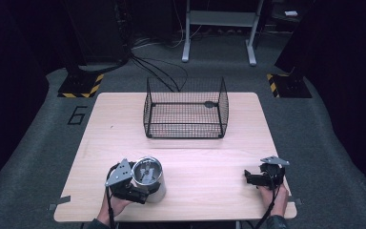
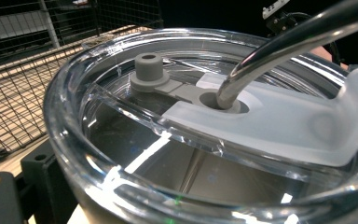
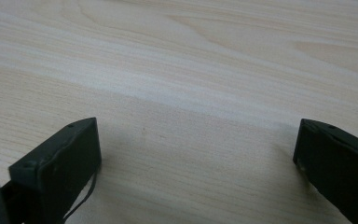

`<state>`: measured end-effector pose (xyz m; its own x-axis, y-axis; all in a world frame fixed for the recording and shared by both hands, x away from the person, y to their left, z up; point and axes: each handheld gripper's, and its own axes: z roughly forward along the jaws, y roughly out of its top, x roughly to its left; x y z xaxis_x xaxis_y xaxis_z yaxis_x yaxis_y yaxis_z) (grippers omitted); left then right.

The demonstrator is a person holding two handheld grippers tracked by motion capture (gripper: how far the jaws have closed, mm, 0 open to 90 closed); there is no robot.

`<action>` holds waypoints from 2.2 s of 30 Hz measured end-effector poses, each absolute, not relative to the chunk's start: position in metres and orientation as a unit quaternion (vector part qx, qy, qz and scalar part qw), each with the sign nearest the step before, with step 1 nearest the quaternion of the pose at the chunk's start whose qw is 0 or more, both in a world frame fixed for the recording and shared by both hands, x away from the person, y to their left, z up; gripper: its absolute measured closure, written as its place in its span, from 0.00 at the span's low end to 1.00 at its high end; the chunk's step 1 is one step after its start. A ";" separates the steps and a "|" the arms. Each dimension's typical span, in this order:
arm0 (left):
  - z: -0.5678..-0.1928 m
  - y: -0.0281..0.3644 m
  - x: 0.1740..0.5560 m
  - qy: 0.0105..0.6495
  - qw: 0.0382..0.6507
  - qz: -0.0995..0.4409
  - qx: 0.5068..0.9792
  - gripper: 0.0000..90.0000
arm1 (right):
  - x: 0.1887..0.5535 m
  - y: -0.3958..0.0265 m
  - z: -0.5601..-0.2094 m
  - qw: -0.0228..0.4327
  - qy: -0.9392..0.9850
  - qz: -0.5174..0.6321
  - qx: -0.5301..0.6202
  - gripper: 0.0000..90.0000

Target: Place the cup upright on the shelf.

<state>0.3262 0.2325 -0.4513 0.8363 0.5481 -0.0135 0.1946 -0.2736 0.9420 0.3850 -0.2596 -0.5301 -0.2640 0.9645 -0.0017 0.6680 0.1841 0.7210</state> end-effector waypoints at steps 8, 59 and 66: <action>-0.444 0.233 0.331 0.249 0.557 0.170 0.774 0.04 | 0.385 -0.260 -0.530 0.237 0.732 0.310 0.558 0.00; -0.382 0.225 0.387 0.276 0.559 0.204 0.755 0.04 | 0.385 -0.259 -0.530 0.239 0.731 0.312 0.558 0.00; -0.373 0.220 0.395 0.275 0.558 0.205 0.755 0.04 | 0.385 -0.259 -0.530 0.238 0.731 0.312 0.559 0.00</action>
